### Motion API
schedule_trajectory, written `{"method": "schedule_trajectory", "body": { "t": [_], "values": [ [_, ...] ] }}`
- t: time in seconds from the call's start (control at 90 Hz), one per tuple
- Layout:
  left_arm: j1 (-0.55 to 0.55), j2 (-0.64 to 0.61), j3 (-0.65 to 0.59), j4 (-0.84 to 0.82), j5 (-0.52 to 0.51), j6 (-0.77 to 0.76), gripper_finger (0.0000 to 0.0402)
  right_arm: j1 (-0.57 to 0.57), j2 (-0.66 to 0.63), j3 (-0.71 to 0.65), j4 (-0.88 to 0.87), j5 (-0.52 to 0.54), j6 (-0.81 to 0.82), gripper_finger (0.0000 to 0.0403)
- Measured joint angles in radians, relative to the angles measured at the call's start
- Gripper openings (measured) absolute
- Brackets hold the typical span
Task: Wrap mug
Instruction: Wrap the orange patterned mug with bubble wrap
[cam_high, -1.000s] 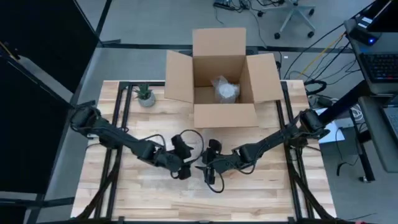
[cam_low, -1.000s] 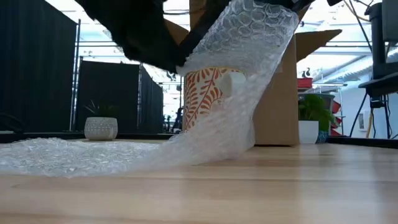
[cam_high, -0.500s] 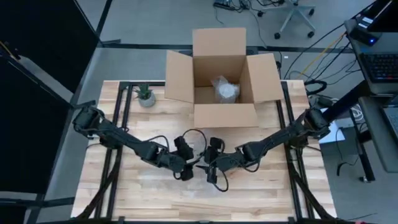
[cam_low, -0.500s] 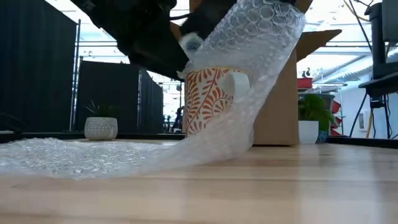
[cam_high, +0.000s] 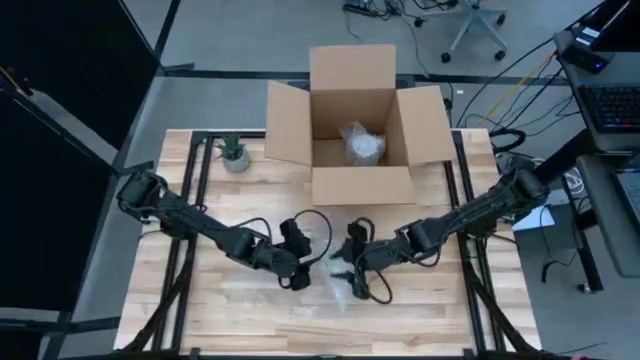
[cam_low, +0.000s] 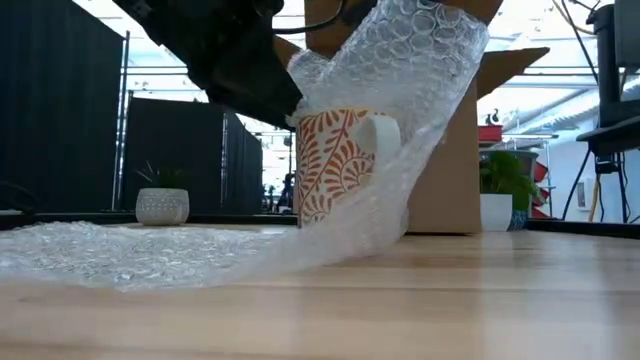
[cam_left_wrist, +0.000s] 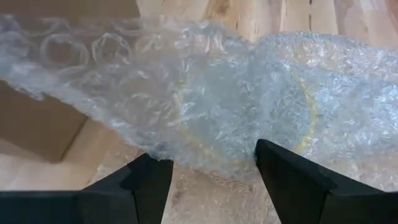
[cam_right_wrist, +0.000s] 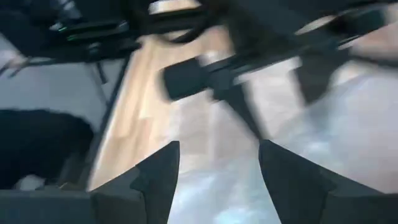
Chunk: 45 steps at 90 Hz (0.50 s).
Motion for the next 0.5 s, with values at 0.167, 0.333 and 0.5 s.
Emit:
{"method": "schedule_trajectory", "body": {
  "t": [0.167, 0.333, 0.5],
  "values": [
    [0.001, 0.000, -0.001, 0.001, 0.000, 0.001, 0.0222, 0.032, 0.044, 0.000, -0.002, 0.008, -0.039, 0.0225],
    [0.001, 0.000, -0.001, 0.002, 0.001, 0.001, 0.0222, 0.005, 0.072, 0.022, -0.040, 0.015, -0.107, 0.0259],
    [0.001, 0.000, -0.001, 0.003, 0.001, 0.001, 0.0222, -0.052, 0.174, 0.112, -0.205, 0.008, -0.176, 0.0268]
  ]
}}
